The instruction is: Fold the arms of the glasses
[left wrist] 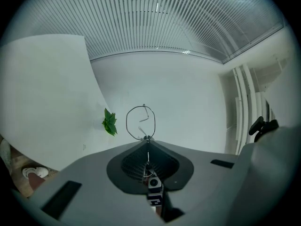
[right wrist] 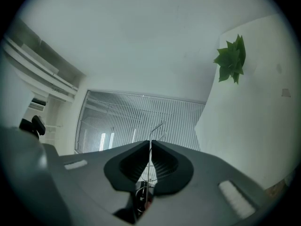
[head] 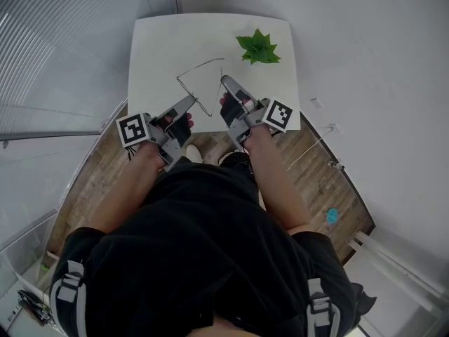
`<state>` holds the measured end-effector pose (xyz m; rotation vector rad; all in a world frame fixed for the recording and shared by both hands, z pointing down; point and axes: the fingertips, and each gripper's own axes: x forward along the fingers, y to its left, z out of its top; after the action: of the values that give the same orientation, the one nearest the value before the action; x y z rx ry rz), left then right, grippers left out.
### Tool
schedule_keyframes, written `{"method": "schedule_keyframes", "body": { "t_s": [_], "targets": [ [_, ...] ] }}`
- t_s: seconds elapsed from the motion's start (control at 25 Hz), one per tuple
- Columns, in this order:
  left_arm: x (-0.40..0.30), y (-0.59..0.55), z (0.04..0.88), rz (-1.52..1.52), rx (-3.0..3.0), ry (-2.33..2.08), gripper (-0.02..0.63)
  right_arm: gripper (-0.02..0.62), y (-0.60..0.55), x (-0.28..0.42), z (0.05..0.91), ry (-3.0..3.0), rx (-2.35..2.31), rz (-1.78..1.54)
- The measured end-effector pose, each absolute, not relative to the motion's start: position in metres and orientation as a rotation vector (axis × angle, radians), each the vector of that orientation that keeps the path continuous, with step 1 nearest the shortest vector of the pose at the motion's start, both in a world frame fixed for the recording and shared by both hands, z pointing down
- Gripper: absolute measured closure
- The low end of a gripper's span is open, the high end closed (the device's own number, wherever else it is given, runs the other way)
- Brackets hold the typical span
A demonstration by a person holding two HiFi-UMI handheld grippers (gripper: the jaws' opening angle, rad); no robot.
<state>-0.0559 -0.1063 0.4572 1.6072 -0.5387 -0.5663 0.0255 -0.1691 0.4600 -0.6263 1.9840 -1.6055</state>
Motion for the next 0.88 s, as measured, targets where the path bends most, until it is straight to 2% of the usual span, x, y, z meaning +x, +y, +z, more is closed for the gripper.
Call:
{"method": "schedule_keyframes", "body": {
  "t_s": [0.88],
  "targets": [
    [-0.046, -0.102, 0.460, -0.510, 1.611, -0.468, 0.594, 0.574, -0.162, -0.005, 0.460, 2.118, -0.494, -1.679]
  ]
}}
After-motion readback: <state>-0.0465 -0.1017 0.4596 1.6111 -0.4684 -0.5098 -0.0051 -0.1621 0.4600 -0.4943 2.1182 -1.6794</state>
